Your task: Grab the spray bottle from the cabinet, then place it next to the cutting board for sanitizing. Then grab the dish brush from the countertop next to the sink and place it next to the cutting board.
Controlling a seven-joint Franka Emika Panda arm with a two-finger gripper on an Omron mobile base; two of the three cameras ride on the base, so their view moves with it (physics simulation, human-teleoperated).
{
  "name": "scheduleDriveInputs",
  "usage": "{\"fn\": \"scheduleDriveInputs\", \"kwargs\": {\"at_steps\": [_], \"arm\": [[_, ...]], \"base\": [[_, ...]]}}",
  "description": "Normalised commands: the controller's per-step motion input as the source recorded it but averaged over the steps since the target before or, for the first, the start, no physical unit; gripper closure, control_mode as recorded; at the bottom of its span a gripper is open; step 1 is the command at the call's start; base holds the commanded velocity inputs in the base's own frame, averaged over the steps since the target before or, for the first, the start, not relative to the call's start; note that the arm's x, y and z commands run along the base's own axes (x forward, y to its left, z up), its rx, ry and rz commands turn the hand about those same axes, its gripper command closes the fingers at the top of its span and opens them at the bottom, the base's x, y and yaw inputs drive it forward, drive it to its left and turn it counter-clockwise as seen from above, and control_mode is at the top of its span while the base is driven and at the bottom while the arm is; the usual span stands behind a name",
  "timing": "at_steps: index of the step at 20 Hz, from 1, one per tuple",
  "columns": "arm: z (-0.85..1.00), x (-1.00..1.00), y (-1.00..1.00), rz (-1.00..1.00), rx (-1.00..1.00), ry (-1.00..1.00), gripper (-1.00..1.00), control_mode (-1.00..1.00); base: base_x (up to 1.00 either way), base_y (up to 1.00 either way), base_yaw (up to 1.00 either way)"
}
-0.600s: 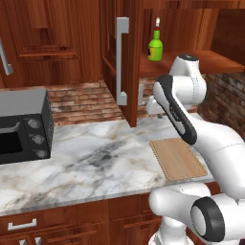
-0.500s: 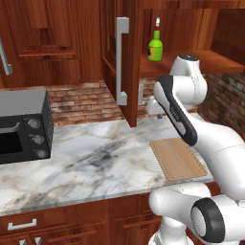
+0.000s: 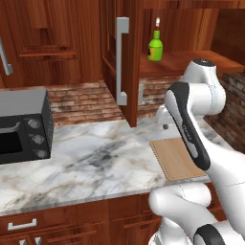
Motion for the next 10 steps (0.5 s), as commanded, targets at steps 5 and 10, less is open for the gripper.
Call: {"fn": "scheduleDriveInputs", "kwargs": {"at_steps": [5,10], "arm": [[0.49,-0.41,-0.02,0.04,0.01,-0.51,-1.00,-1.00],[0.59,-0.30,-0.08,0.00,0.02,-0.53,-1.00,-1.00]], "base": [[0.00,0.00,0.00],[0.00,0.00,0.00]]}}
